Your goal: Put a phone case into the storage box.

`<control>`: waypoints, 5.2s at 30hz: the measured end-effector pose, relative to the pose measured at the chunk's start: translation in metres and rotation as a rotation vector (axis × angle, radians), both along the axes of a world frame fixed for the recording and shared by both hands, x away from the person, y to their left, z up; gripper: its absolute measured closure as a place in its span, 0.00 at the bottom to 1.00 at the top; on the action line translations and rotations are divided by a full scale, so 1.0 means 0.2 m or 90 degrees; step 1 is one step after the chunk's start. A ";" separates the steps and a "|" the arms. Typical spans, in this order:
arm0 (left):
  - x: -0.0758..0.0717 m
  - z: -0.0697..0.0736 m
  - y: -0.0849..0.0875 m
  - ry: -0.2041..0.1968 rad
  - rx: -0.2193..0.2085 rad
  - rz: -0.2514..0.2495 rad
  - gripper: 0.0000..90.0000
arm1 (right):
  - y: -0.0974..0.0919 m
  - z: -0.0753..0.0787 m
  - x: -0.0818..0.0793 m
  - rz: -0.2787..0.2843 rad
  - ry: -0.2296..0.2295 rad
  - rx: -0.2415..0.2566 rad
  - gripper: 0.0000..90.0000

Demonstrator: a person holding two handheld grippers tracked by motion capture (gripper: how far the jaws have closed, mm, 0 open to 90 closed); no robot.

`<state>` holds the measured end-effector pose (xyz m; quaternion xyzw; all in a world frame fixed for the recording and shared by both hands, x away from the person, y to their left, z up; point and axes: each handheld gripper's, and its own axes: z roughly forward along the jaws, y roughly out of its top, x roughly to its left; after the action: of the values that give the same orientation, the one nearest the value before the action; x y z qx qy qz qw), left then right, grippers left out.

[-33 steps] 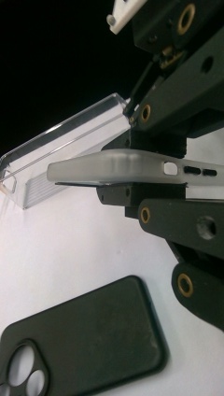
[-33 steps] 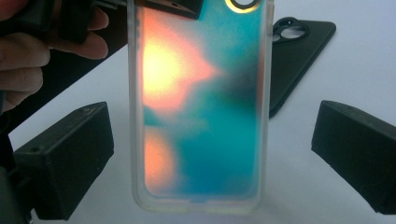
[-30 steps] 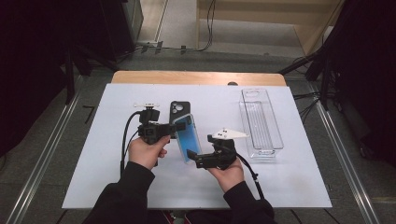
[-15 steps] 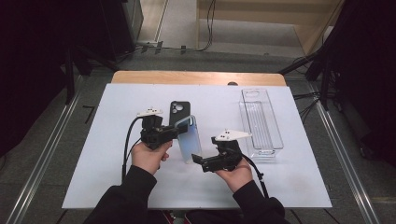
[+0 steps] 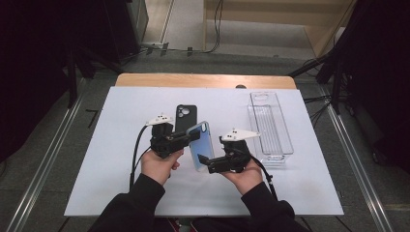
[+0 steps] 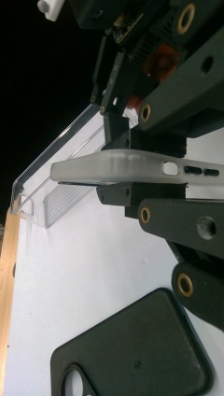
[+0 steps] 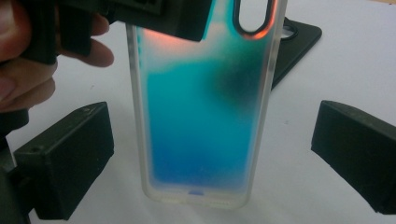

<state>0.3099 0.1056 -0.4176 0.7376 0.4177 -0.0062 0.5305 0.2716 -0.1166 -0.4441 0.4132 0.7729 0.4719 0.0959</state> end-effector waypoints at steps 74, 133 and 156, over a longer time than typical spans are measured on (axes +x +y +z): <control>-0.06 -0.04 0.14 0.010 0.102 -0.178 0.36 | -0.23 0.20 0.15 0.056 -0.033 -0.009 0.16; -0.21 -0.17 0.46 0.022 0.137 -0.110 0.36 | -0.76 0.32 0.37 -0.211 -0.073 0.001 0.16; -0.20 -0.16 0.46 0.021 0.137 -0.107 0.36 | -0.82 0.24 0.66 -0.321 -0.053 -0.043 0.16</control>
<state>0.2691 0.1974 -0.4499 0.8223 0.3616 -0.0176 0.4390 0.4046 -0.2815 -0.3966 0.5697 0.6561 0.4235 0.2562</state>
